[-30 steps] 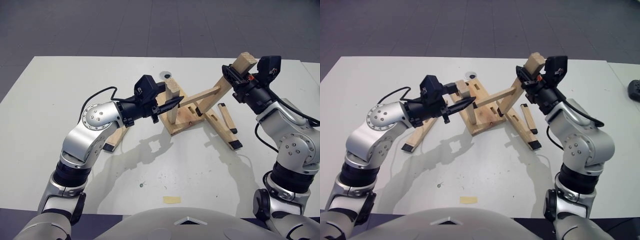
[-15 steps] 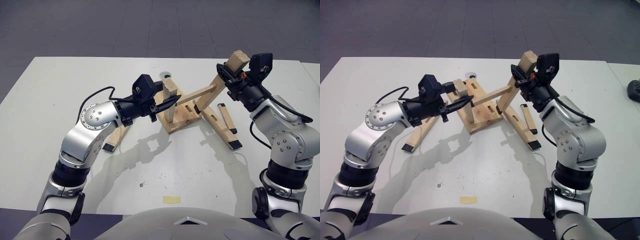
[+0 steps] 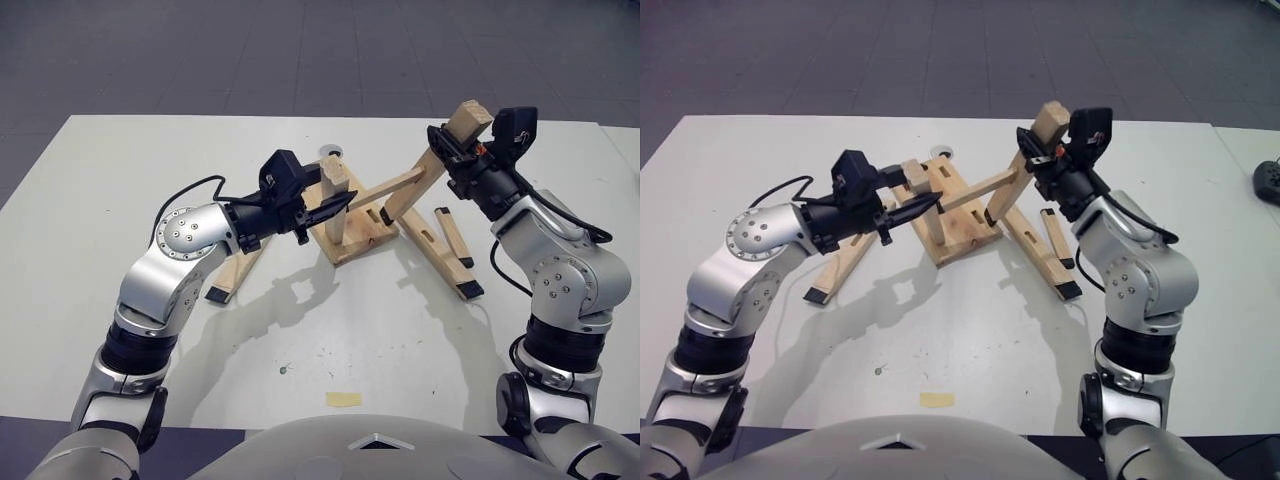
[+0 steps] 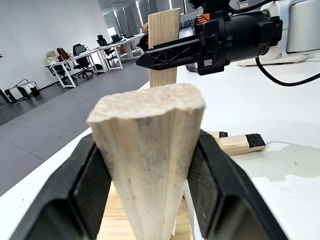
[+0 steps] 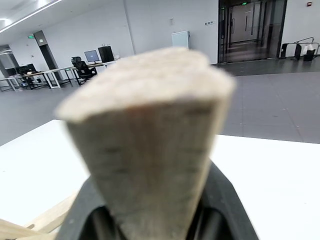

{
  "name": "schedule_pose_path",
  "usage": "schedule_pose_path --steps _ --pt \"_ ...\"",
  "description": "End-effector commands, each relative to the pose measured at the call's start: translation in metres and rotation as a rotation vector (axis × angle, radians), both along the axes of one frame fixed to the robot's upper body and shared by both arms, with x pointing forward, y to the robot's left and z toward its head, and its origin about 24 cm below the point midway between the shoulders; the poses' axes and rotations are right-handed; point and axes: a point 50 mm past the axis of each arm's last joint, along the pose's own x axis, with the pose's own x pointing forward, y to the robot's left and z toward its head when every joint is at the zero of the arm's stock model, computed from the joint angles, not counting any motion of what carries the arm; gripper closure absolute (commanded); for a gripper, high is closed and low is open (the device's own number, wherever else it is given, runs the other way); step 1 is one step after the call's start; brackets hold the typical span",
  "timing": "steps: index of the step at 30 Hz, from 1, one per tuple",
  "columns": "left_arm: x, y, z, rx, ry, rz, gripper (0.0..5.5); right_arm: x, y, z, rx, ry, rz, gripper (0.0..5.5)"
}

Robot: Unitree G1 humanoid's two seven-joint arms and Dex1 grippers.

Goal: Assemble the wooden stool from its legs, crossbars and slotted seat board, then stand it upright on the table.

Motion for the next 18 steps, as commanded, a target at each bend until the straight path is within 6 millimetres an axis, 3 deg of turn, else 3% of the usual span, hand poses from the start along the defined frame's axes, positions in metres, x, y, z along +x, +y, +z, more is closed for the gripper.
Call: schedule_pose_path --steps 1,7,14,18 --pt "-0.013 -0.003 -0.027 0.037 0.208 -0.16 3.47 -0.009 0.044 -0.008 0.149 0.068 0.355 4.49" --pt "-0.006 0.004 -0.025 0.083 0.181 -0.153 3.47 -0.01 0.042 -0.013 0.146 0.135 0.363 4.49" --pt "-0.005 0.0 -0.027 0.073 0.182 -0.153 3.47 -0.018 0.041 -0.051 0.033 0.326 0.277 4.49" --pt "-0.006 -0.001 -0.027 0.079 0.183 -0.163 3.47 -0.012 0.037 -0.059 -0.084 0.343 0.274 4.49"
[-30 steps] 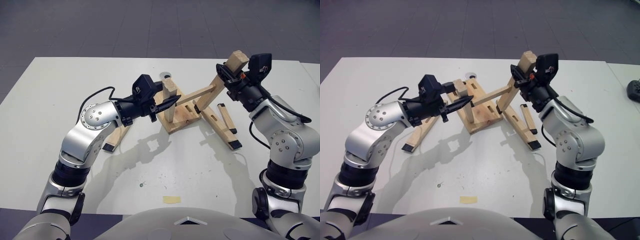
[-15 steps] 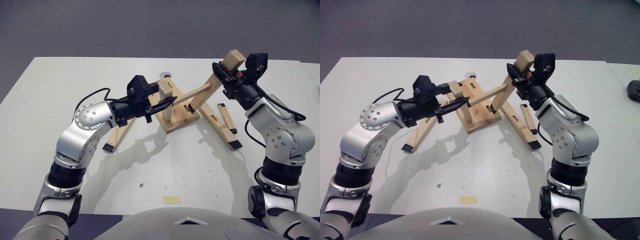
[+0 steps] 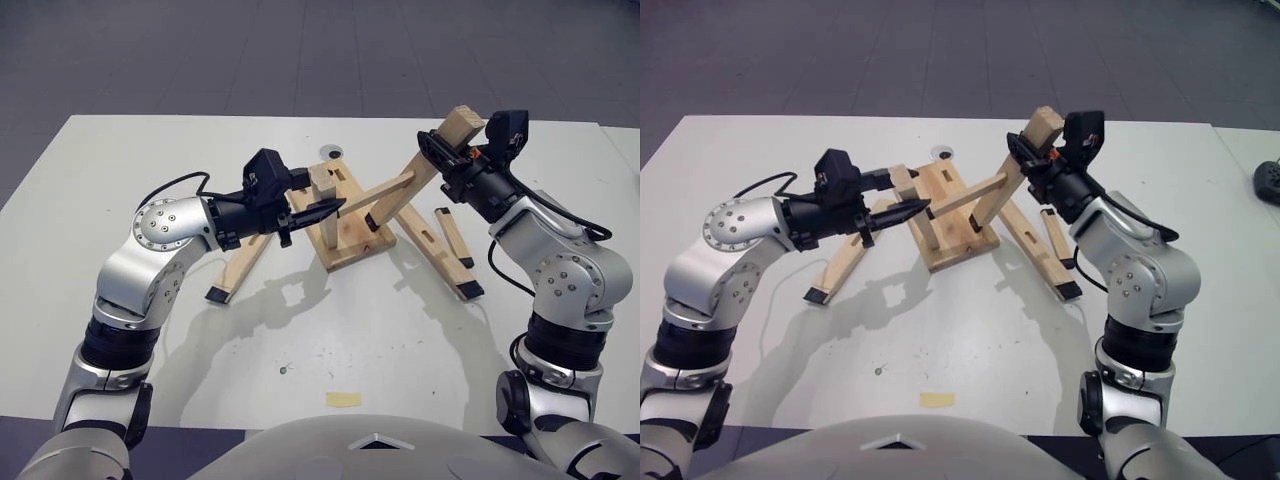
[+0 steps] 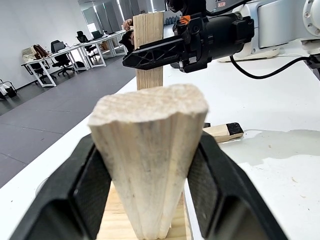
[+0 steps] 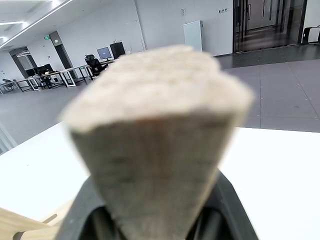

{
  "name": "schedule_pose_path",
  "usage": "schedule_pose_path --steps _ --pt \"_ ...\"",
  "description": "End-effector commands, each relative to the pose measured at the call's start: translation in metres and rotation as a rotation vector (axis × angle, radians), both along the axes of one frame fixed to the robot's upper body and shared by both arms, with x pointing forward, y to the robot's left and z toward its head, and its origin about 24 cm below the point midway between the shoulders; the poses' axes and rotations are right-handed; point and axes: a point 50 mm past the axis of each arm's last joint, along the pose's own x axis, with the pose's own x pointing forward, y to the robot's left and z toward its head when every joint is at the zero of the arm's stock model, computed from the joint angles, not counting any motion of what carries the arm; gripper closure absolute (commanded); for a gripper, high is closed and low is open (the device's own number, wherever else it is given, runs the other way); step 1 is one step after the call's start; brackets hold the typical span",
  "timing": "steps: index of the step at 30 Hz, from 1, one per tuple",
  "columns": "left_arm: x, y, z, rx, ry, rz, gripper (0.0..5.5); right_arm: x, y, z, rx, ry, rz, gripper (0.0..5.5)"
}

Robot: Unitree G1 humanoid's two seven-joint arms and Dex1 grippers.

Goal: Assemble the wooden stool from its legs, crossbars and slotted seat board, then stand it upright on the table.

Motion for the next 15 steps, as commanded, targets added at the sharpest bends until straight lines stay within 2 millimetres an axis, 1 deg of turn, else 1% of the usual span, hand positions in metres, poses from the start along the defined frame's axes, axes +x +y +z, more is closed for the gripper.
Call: schedule_pose_path --steps 1,5,8,10,13,15 --pt "-0.008 -0.014 -0.031 0.055 0.161 -0.083 3.47 -0.008 0.033 -0.053 -0.127 0.268 0.237 4.49" --pt "-0.009 -0.015 -0.032 0.063 0.157 -0.08 3.47 0.006 0.026 -0.041 -0.171 0.236 0.253 4.48" --pt "-0.008 -0.015 -0.033 0.065 0.154 -0.074 3.47 0.005 0.028 -0.043 -0.187 0.275 0.295 4.47" --pt "-0.008 -0.015 -0.033 0.065 0.152 -0.07 3.47 0.001 0.033 -0.052 -0.201 0.314 0.32 4.47" --pt "-0.008 -0.016 -0.034 0.062 0.15 -0.064 3.47 -0.007 0.041 -0.074 -0.232 0.378 0.334 4.47" --pt "-0.009 -0.016 -0.034 0.061 0.15 -0.06 3.47 -0.015 0.044 -0.088 -0.318 0.385 0.349 4.47"
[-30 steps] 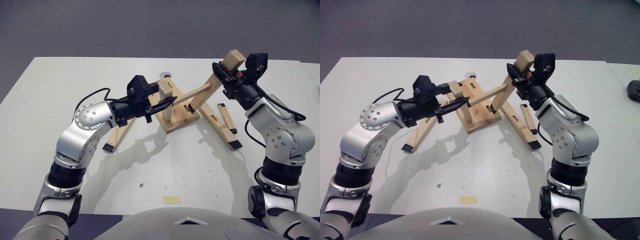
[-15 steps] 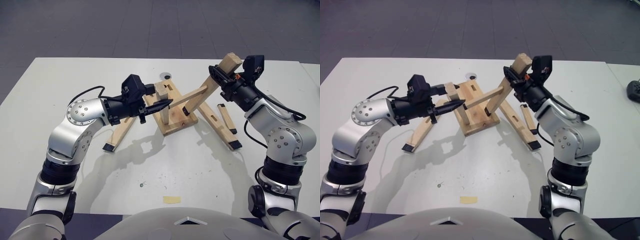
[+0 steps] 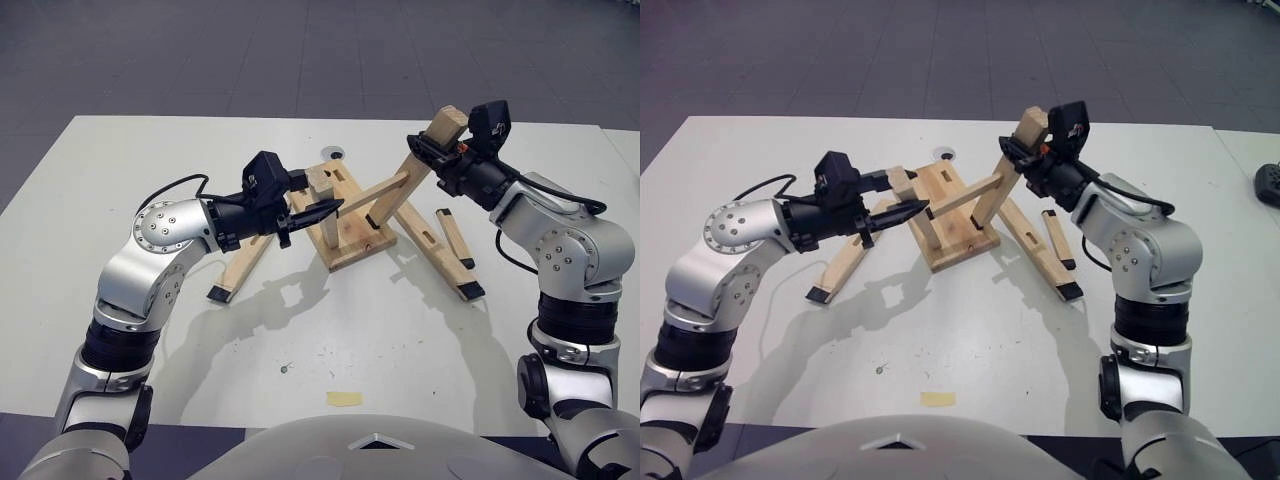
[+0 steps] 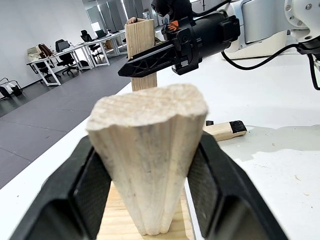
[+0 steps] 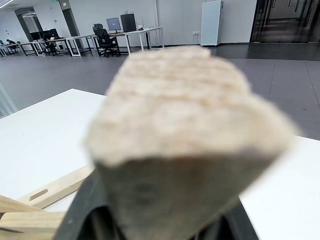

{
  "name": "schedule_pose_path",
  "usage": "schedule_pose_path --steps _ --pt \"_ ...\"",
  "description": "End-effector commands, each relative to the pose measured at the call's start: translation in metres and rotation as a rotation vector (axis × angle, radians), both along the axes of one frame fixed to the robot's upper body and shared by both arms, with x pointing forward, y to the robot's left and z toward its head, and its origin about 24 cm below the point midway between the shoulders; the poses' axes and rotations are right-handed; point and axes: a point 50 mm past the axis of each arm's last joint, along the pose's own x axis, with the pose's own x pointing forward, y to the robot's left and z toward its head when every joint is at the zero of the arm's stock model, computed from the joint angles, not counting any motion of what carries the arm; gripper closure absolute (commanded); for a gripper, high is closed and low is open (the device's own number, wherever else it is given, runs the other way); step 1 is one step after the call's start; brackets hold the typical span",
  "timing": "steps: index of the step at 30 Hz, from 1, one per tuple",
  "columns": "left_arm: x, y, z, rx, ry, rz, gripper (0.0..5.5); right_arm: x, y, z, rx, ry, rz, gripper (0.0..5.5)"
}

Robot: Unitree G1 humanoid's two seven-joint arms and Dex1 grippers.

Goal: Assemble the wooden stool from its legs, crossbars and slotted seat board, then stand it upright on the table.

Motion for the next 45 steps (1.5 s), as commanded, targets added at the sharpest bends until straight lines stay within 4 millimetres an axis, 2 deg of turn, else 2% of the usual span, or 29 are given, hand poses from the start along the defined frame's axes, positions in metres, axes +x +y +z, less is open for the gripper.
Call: schedule_pose_path --steps 1,9,13,20,22,26,30,31,35,39,42,45 --pt "-0.009 -0.018 -0.032 0.057 0.159 -0.075 3.47 -0.037 0.047 -0.094 -0.235 0.361 0.247 4.46" --pt "-0.009 -0.011 -0.024 0.083 0.131 -0.102 3.47 -0.057 0.043 -0.106 -0.373 0.326 0.251 4.41" --pt "0.002 -0.003 -0.011 0.071 0.102 -0.086 3.47 -0.062 0.043 -0.103 -0.323 0.347 0.237 4.39" --pt "0.012 -0.005 -0.004 0.031 0.086 -0.064 3.47 -0.06 0.053 -0.085 -0.066 0.396 0.171 4.38" --pt "0.014 -0.007 -0.003 0.027 0.076 -0.058 3.47 -0.054 0.054 -0.08 -0.047 0.385 0.143 4.38" --pt "0.015 -0.014 -0.003 0.019 0.07 -0.063 3.47 -0.033 0.049 -0.08 -0.116 0.347 0.086 4.38" --pt "0.014 -0.017 -0.004 0.014 0.075 -0.073 3.47 -0.019 0.053 -0.073 0.063 0.416 0.022 4.38" --pt "0.014 -0.018 -0.004 0.013 0.075 -0.073 3.47 -0.019 0.053 -0.077 0.085 0.445 0.011 4.39" --pt "0.015 -0.018 -0.004 0.013 0.073 -0.07 3.47 -0.033 0.053 -0.093 -0.022 0.478 0.043 4.41" --pt "0.016 -0.016 -0.004 0.014 0.069 -0.06 3.47 -0.04 0.054 -0.094 -0.07 0.456 0.067 4.41" --pt "0.016 -0.016 -0.004 0.013 0.068 -0.062 3.47 -0.035 0.051 -0.085 -0.072 0.393 0.041 4.41" --pt "0.017 -0.016 -0.003 0.012 0.069 -0.064 3.47 -0.023 0.049 -0.06 -0.009 0.285 0.001 4.41"
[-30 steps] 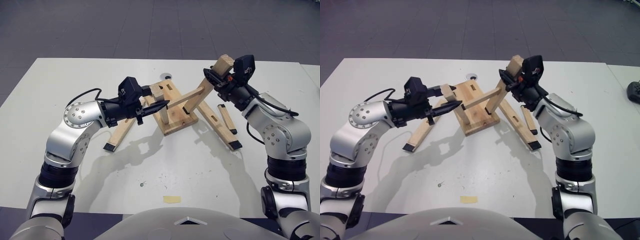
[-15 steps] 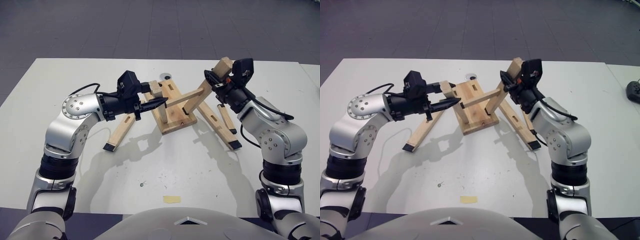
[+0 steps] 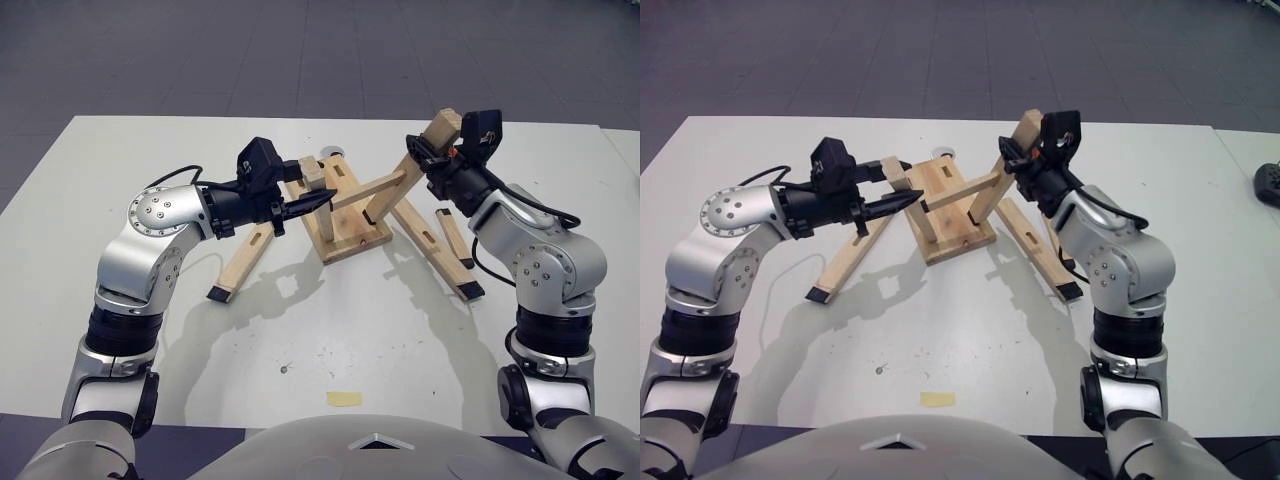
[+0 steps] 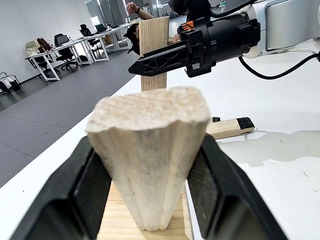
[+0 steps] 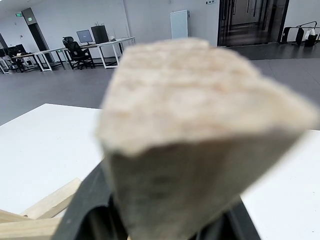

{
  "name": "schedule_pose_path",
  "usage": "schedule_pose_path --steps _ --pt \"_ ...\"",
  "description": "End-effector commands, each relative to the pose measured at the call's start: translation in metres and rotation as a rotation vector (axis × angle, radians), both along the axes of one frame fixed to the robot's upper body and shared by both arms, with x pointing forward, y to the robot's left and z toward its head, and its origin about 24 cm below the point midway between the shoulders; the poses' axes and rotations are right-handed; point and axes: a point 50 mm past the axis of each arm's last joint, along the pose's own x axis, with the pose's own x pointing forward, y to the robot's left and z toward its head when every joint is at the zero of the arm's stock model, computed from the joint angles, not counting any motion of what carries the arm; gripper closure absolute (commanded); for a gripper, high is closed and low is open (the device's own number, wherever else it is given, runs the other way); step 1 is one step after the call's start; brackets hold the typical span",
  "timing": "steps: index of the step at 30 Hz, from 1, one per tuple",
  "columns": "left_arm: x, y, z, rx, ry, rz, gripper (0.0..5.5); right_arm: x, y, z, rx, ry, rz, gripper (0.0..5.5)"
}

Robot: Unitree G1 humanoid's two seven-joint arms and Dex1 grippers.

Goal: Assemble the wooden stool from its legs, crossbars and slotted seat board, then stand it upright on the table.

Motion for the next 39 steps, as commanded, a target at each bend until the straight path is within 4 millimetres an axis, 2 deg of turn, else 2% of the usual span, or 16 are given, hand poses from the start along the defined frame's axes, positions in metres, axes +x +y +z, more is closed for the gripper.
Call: schedule_pose_path --steps 1,4,7,8,15,24,28,32,35,39 --pt "0.002 -0.022 -0.007 0.008 0.056 -0.069 3.47 -0.013 0.032 -0.041 -0.011 0.247 0.158 4.41" --pt "0.002 -0.021 -0.008 0.011 0.057 -0.067 3.47 -0.007 0.028 -0.025 -0.006 0.179 0.141 4.41" --pt "0.002 -0.021 -0.008 0.013 0.056 -0.058 3.47 -0.004 0.026 -0.017 -0.007 0.154 0.14 4.41" --pt "0.003 -0.02 -0.008 0.013 0.056 -0.051 3.11 -0.004 0.026 -0.015 -0.007 0.15 0.141 4.04" --pt "0.006 -0.019 -0.007 0.007 0.062 -0.025 2.16 -0.005 0.024 -0.009 0.001 0.128 0.133 3.08" --pt "0.005 -0.018 -0.007 0.013 0.061 -0.025 0.5 -0.006 0.021 0.011 0.048 0.049 0.124 1.48" --pt "0.007 -0.013 -0.003 -0.003 0.052 -0.004 0.1 -0.005 0.006 0.041 0.155 -0.061 0.094 0.9" --pt "0.009 -0.005 0.01 -0.062 0.034 0.033 0.1 -0.007 -0.015 0.093 0.282 -0.243 0.075 0.21" --pt "0.008 -0.002 0.031 -0.164 0.004 0.047 0.1 -0.005 -0.019 0.131 0.38 -0.367 0.078 0.12" --pt "0.003 -0.005 0.065 -0.305 -0.047 0.002 0.1 0.01 -0.027 0.159 0.43 -0.462 0.029 0.12"
